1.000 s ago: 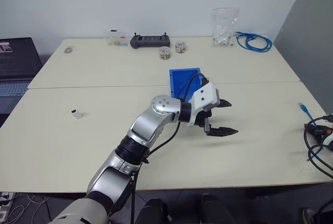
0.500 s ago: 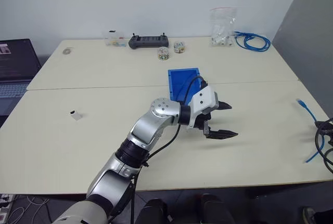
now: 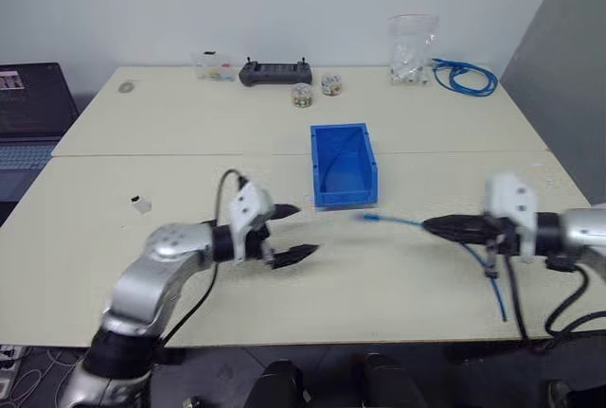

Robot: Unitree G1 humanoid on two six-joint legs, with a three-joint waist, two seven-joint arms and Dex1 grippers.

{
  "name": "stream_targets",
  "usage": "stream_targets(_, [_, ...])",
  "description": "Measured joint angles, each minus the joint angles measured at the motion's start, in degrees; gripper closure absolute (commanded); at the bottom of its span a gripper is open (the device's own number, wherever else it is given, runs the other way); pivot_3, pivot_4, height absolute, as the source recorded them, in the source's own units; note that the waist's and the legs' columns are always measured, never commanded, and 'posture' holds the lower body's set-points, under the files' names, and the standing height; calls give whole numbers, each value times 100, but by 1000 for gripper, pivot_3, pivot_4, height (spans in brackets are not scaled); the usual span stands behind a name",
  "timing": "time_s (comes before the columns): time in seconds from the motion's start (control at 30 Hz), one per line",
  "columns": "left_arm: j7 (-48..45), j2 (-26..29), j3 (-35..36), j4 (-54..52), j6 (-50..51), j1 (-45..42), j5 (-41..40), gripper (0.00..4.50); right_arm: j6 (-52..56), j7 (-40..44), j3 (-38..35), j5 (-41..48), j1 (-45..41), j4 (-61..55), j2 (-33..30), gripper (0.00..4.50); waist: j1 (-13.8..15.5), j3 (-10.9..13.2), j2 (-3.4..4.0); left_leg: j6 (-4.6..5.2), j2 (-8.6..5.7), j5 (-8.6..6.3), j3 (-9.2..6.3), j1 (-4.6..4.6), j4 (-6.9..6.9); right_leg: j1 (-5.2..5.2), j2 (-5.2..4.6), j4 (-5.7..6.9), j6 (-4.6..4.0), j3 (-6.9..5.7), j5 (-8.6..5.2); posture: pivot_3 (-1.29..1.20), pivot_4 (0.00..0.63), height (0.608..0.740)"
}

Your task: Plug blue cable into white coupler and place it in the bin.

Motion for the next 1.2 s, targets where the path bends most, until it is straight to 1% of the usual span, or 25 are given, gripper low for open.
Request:
stream_targets(0.03, [38,162,166,-32,-197,370,99,0,-137,44,503,-300,-366,255,289,4481,-11,0,-1,0,0,0,2,2,-2,-1,-1,0,-24,2,12,0,150,740])
stream_targets(0.13, [46,441,268,5,-708,926,385,0,-420,104,1443,-899,-943,991,969,4481,-11,1,0,-1,-2,0,1,-5,-5,-15,-3,6,-36,0,15,0,150,740])
stream_targets(0.2, [93,477,318,92,-1007,1106,527,0,-652,264,1946,-1207,-1281,1573,1357,4481,51,2,1,-1,-4,1,-6,-13,-4,-23,-6,6,-39,-5,16,0,150,740])
stream_targets(0.27, [157,475,338,145,-1113,1138,569,0,-803,343,2198,-1403,-1507,1919,1598,4481,83,2,1,-2,-6,0,-7,-18,-4,-25,-7,4,-40,-6,17,0,150,740])
stream_targets(0.4, [209,474,456,250,-1387,1253,571,0,-1073,440,2684,-1876,-2216,3186,2440,4481,84,2,1,-3,-5,0,-5,-13,-7,-27,-6,10,-49,-5,22,0,150,740])
stream_targets(0.43, [216,474,458,297,-1430,1251,575,0,-1095,448,2736,-1939,-2286,3344,2543,4481,84,2,1,-3,-4,0,-6,-14,-8,-30,-5,11,-52,-6,24,0,150,740])
stream_targets(0.5, [215,480,474,410,-1537,1257,593,0,-1186,539,2855,-2075,-2435,3793,2739,4028,92,3,2,-3,-5,0,-11,-15,-8,-30,-5,13,-54,-10,25,0,150,740])
stream_targets(0.53, [202,494,473,467,-1603,1250,607,0,-1232,565,2901,-2138,-2496,3972,2812,3941,94,3,2,-4,-5,0,-11,-14,-7,-29,-5,13,-54,-10,26,0,150,740])
stream_targets(0.6, [169,542,472,561,-1704,1222,633,0,-1315,631,2923,-2227,-2550,4198,2896,3326,94,3,2,-4,-5,0,-11,-14,-8,-30,-5,13,-55,-11,26,0,150,740])
stream_targets(0.67, [145,580,471,648,-1782,1185,648,0,-1359,681,2911,-2249,-2601,4347,2950,2850,87,3,3,-3,-5,0,-11,-13,-9,-30,-5,14,-55,-10,26,0,150,740])
stream_targets(0.7, [130,589,471,717,-1835,1146,648,0,-1383,686,2908,-2263,-2643,4418,2990,2698,84,3,3,-4,-4,0,-11,-11,-9,-30,-4,15,-56,-10,26,0,150,740])
stream_targets(0.73, [101,604,466,793,-1909,1107,655,0,-1408,685,2905,-2276,-2707,4493,3023,2376,79,3,3,-3,-4,0,-12,-10,-9,-30,-3,17,-57,-11,27,0,150,740])
stream_targets(0.83, [-12,660,402,965,-2090,1027,721,0,-1398,735,2771,-2263,-2768,4537,2986,1741,61,4,4,-3,-4,0,-12,-10,-10,-31,-2,18,-58,-12,28,0,150,740])
stream_targets(0.87, [-64,677,363,1027,-2149,1000,749,0,-1340,800,2681,-2237,-2772,4503,2929,1434,51,4,4,-3,-4,0,-12,-11,-10,-30,-2,17,-58,-12,28,0,150,740])
stream_targets(0.9, [-110,691,328,1044,-2180,984,767,0,-1282,890,2648,-2193,-2773,4425,2829,1305,55,5,6,-3,-5,0,-14,-14,-9,-31,-3,16,-58,-12,28,0,150,740])
stream_targets(0.93, [-164,707,263,1054,-2207,964,792,0,-1169,1024,2572,-2113,-2765,4261,2676,985,59,6,7,-3,-6,-1,-14,-15,-8,-30,-5,16,-58,-13,28,0,150,740])
stream_targets(1.0, [-261,705,52,1085,-2331,894,877,0,-881,1275,2338,-1879,-2596,3603,2254,575,81,8,10,-3,-8,-1,-14,-16,-8,-30,-7,13,-57,-12,28,0,150,740])
stream_targets(1.07, [-282,675,-129,1170,-2422,801,995,0,-626,1288,2063,-1718,-2327,2993,1987,40,93,7,9,-3,-6,-2,-18,-16,-10,-29,-6,13,-57,-15,27,0,150,740])
stream_targets(1.2, [-211,570,-433,1297,-2697,536,1316,0,-189,1049,1835,-1530,-1575,2012,1830,40,101,6,10,-3,-4,-2,-18,-16,-11,-30,-5,17,-57,-14,27,0,150,740])
